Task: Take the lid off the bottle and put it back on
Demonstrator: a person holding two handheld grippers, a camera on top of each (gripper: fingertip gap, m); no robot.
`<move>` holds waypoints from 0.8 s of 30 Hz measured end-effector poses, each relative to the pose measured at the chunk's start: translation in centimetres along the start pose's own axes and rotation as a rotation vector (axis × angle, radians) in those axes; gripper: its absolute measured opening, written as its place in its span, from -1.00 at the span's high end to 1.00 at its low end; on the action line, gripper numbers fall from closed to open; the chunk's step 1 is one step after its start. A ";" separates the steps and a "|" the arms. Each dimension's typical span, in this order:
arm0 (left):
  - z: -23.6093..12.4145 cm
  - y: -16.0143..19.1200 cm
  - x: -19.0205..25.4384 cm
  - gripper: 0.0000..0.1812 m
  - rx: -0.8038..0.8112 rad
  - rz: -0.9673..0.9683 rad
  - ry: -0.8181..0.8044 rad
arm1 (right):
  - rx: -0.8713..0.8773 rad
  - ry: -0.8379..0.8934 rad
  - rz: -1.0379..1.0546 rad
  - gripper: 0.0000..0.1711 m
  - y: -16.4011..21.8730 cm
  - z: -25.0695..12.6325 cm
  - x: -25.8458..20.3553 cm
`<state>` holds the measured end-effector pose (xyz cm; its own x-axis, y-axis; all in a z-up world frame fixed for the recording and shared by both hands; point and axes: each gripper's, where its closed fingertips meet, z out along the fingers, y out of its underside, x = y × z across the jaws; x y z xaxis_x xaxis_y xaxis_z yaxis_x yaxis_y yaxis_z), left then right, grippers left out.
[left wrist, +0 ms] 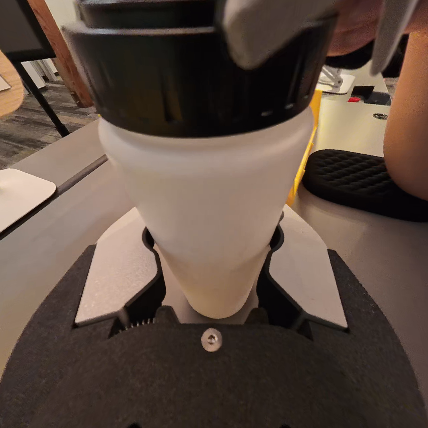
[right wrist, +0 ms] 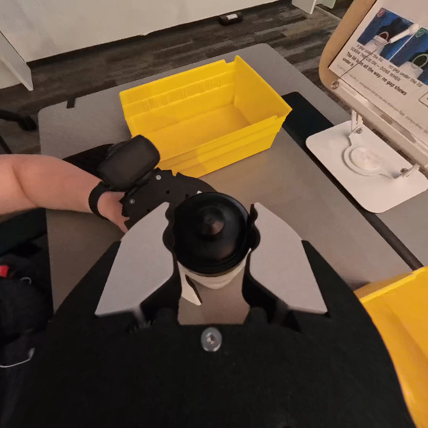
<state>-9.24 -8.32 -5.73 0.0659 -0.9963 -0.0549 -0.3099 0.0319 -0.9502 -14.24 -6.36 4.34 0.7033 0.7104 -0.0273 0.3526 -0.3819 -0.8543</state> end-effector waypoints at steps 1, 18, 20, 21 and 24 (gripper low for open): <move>0.0 0.0 0.4 -0.10 0.000 0.018 0.022 | -0.006 -0.023 -0.013 0.28 0.1 -0.2 -0.3; 0.2 -0.1 2.4 -0.10 -0.009 0.083 0.107 | -0.124 -0.123 -0.212 0.12 1.8 -0.8 -2.2; 0.1 -0.3 3.4 -0.10 0.006 0.146 0.166 | -0.102 -0.236 -0.349 0.12 2.1 -1.4 -3.6; 0.0 -0.3 3.9 -0.10 0.012 0.178 0.186 | -0.068 -0.306 -0.426 0.12 2.3 -1.8 -4.4; 0.0 -0.3 4.4 -0.10 0.007 0.158 0.211 | 0.007 -0.430 -0.451 0.12 2.4 -2.3 -5.3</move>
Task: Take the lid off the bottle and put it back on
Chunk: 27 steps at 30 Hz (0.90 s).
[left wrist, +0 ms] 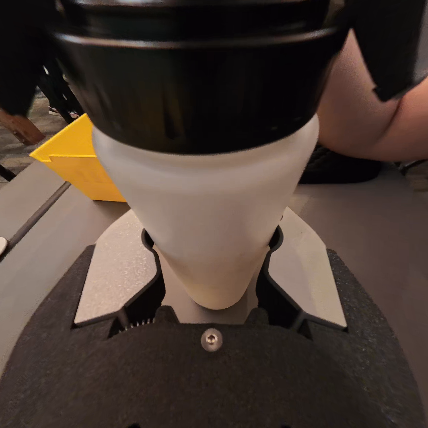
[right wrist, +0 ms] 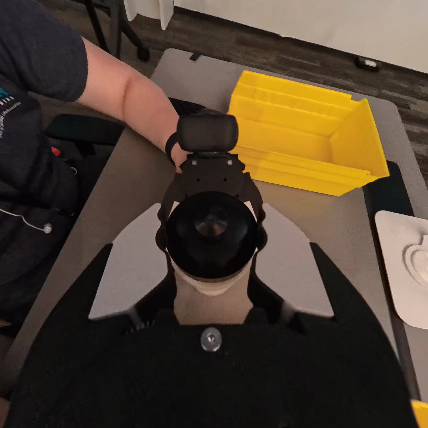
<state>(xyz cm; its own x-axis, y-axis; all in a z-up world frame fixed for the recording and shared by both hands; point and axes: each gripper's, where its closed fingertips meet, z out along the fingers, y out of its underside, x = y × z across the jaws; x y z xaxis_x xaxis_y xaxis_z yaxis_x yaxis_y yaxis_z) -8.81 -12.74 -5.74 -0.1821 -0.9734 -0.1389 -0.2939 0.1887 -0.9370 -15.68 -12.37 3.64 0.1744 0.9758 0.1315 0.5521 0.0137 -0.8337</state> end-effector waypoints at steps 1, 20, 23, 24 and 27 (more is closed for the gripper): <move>0.0 0.0 -0.3 -0.10 0.004 -0.032 -0.009 | 0.006 0.004 0.043 0.12 0.0 0.1 0.4; -0.2 0.1 -0.8 -0.10 0.013 -0.039 -0.021 | -0.117 0.135 0.030 0.10 1.2 -0.3 1.6; -0.1 0.0 -0.2 -0.10 0.030 -0.075 0.018 | -0.051 0.046 0.043 0.09 1.1 -0.4 1.0; -0.1 0.0 -0.6 -0.10 0.030 -0.099 -0.004 | -0.051 0.066 0.082 0.09 1.1 -0.4 1.5; -0.4 0.5 -2.6 -0.10 0.015 -0.144 -0.125 | -0.107 0.241 0.181 -0.02 1.5 0.0 3.8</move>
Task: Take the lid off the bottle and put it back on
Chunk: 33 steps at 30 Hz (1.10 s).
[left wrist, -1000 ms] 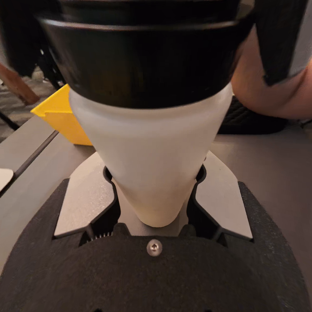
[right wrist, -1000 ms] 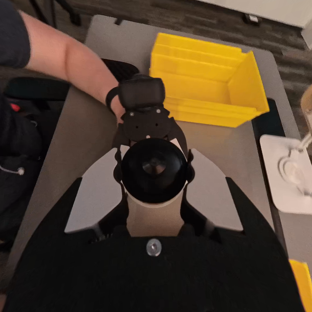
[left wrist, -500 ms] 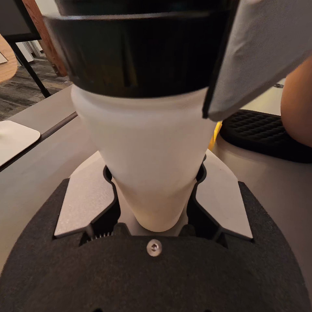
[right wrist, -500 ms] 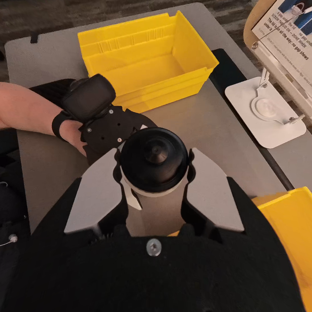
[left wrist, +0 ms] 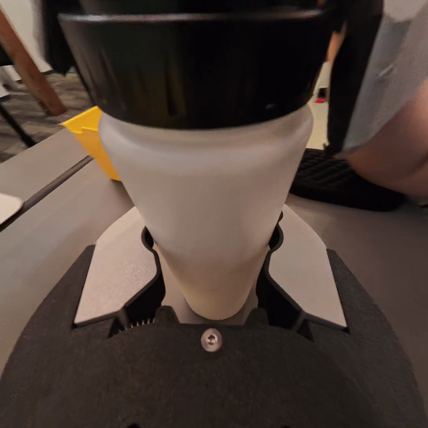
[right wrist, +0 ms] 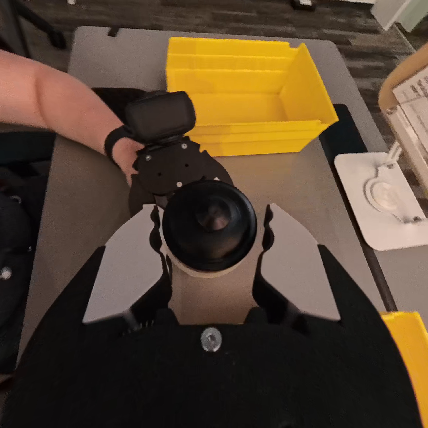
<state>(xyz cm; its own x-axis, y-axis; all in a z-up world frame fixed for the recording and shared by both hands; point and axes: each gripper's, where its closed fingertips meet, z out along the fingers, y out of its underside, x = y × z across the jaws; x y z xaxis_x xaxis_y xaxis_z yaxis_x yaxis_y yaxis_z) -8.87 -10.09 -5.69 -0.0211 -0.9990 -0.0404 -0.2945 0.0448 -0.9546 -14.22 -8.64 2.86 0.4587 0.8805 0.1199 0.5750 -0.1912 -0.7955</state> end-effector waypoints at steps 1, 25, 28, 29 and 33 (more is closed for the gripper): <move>-0.1 0.1 -0.6 -0.10 -0.002 -0.006 -0.035 | -0.018 0.051 0.040 -0.02 0.0 0.3 0.5; 0.1 -0.1 0.3 -0.10 0.008 0.004 0.004 | -0.047 0.097 0.108 -0.05 -0.2 0.8 0.2; 0.0 0.0 0.1 -0.10 -0.006 0.006 -0.015 | -0.068 0.161 0.182 0.08 -0.2 0.8 0.6; 0.1 0.0 0.2 -0.10 -0.008 0.010 -0.007 | -0.075 0.155 0.176 0.08 -0.2 0.8 0.5; 0.0 0.0 2.6 -0.10 -0.007 0.086 0.140 | -0.085 -0.010 -0.018 0.09 0.0 0.1 -2.0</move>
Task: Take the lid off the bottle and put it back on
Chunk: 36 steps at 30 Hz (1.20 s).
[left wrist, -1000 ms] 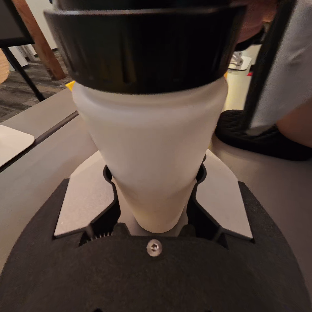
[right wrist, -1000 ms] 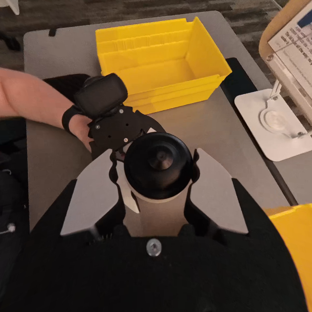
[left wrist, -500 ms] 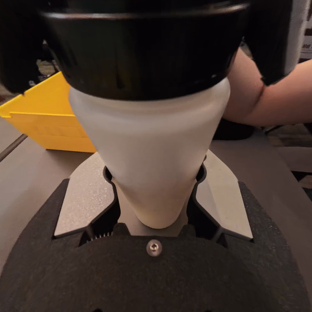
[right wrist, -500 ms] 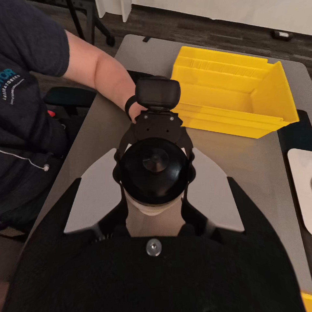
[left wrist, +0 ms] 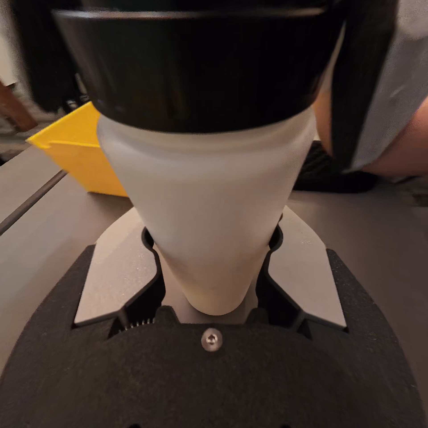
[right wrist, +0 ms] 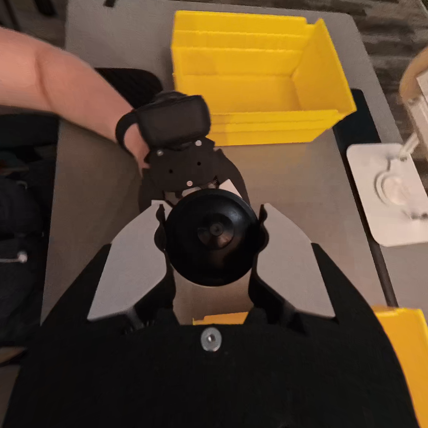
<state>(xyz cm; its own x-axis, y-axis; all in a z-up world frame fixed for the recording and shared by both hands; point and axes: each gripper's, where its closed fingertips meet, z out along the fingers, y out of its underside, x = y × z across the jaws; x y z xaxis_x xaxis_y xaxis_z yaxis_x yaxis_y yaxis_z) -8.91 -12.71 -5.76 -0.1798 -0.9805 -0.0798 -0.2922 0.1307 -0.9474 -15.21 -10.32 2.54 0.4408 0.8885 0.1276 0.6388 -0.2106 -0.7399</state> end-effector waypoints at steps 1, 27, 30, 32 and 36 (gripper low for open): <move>0.1 -0.1 1.1 -0.10 -0.001 0.030 0.054 | 0.021 -0.070 -0.086 0.09 0.0 -0.3 -1.2; -1.1 0.5 -3.7 -0.10 -0.010 -0.157 -0.461 | 0.094 -0.012 0.146 0.09 -0.7 0.5 1.8; -1.0 0.5 -3.4 -0.10 -0.014 -0.136 -0.455 | 0.115 -0.077 0.060 0.09 -0.8 0.2 1.2; -0.9 0.4 -3.2 -0.10 -0.016 -0.111 -0.458 | 0.169 -0.140 -0.049 0.10 -0.9 -0.3 0.4; -0.9 0.4 -3.4 -0.10 -0.017 -0.126 -0.462 | 0.205 -0.183 -0.034 0.09 -0.9 -0.5 0.6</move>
<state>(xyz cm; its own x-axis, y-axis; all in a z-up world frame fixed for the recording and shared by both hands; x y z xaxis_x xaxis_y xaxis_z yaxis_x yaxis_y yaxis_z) -9.30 -9.21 -5.62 0.2930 -0.9511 -0.0973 -0.3008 0.0049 -0.9537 -15.24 -9.81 3.59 0.2882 0.9564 0.0476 0.5020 -0.1086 -0.8580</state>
